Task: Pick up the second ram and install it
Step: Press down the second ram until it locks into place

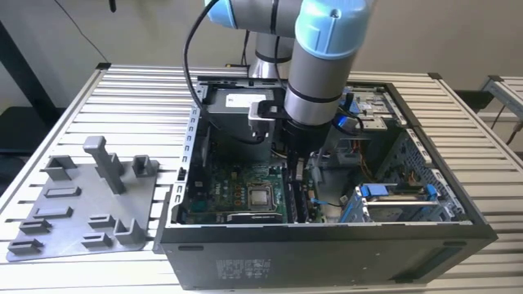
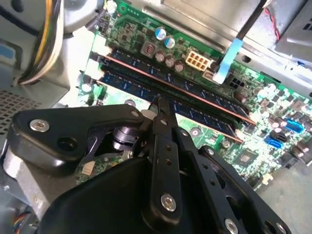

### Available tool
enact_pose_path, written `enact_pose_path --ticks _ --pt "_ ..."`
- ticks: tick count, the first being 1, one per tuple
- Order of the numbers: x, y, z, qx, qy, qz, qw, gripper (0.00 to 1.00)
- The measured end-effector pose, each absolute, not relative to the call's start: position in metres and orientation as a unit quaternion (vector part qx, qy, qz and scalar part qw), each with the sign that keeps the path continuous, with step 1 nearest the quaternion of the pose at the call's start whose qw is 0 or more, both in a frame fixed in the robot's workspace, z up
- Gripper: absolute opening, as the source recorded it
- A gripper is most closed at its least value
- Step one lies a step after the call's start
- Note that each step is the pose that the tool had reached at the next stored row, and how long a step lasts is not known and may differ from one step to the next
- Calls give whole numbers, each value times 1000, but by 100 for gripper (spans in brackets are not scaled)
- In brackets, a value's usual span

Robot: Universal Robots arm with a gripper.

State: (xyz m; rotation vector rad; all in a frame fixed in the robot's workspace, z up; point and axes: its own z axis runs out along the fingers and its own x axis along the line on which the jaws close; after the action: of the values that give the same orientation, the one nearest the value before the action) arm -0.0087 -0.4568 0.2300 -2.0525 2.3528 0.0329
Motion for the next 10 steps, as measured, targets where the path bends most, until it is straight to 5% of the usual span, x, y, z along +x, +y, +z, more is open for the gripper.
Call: enact_pose_path --ticks 10 --pt "-9 -457 257 -657 753 10 9 11"
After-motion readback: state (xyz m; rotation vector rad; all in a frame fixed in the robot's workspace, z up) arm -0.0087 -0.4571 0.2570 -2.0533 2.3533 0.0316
